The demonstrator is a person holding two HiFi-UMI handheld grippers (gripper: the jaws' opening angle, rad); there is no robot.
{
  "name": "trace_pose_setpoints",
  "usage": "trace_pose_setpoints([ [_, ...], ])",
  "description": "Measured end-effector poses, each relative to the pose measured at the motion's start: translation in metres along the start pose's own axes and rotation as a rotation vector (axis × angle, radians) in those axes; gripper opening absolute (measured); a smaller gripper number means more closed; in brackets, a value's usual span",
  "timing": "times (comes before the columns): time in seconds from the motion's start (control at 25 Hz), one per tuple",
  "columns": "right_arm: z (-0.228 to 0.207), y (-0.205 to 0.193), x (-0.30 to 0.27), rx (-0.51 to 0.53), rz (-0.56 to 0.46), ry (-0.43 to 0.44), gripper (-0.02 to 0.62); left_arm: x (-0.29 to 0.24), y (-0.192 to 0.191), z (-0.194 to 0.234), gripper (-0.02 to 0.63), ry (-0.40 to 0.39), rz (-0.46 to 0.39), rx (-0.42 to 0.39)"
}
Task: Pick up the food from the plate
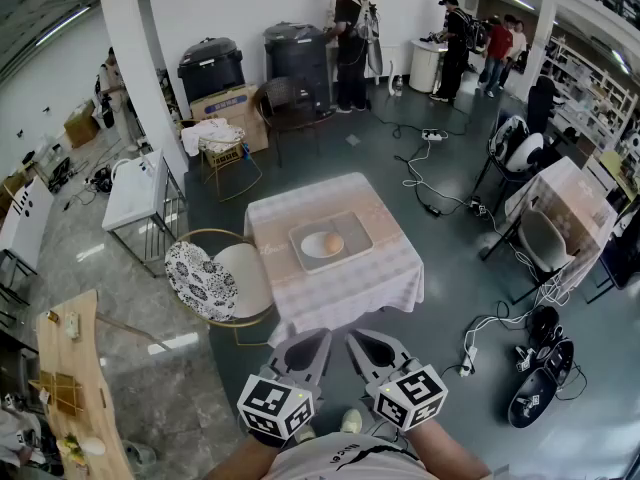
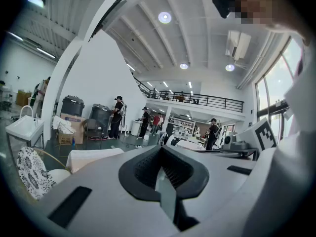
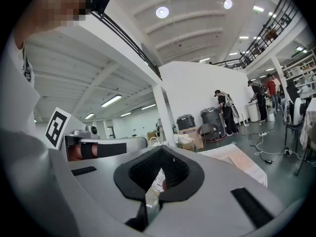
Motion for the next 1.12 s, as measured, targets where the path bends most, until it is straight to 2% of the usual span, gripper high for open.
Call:
trace_pose_setpoints([
  [0.2, -0.011, 0.015, -0.003, 0.045, -0.02, -0.025, 0.014, -0.012, 0.021, 0.01, 0.005, -0.011, -0.029, -0.045],
  [0.48, -0.019, 0.028, -0.007, 0.065, -0.045, -0.042, 0.014, -0.019, 0.031, 0.01, 0.005, -0.01, -0.048, -0.056],
  [0.72, -0.019, 0.026, -0.008, 0.033, -0.063, 0.005, 0.014, -0.021, 0.03, 0.014, 0.006, 0.017, -0.053, -0.068],
  [1.12, -0.051, 0.025, 0.0, -0.003, -0.089, -0.027, 0.014, -0.043, 0.021, 0.008, 0.006, 0.053, -0.054, -0.067],
])
Point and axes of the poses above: the fingertips, and each gripper's own axes: x backward along the fingers, z to its left, y out of its top, the point moved 5 cm from there along x, backward along the fingers, and after that the axes turned 7 degrees about x, right-handed, at the moved point
